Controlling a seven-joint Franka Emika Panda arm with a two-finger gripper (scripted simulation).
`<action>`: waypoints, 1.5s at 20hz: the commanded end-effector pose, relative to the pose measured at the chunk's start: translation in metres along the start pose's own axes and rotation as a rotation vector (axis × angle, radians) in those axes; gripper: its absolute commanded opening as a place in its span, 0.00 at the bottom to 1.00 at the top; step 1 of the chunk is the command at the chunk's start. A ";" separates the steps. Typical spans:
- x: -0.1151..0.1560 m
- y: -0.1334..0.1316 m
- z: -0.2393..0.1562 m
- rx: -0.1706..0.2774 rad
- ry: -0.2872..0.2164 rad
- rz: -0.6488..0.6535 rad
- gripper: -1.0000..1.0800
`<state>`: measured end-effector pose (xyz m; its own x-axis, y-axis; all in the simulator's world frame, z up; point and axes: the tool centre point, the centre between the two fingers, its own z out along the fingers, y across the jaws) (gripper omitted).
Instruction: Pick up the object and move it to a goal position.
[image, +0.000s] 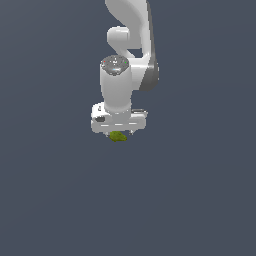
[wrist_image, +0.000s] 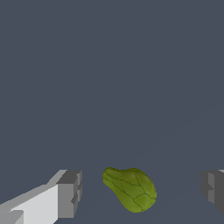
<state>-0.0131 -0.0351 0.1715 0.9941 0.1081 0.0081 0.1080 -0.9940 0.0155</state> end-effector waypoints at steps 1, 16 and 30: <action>-0.004 0.001 0.005 0.000 -0.001 -0.047 0.96; -0.038 0.010 0.040 0.005 -0.004 -0.419 0.96; -0.071 0.013 0.069 0.013 -0.003 -0.760 0.96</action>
<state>-0.0785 -0.0561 0.1048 0.6718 0.7407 -0.0033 0.7407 -0.6718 0.0040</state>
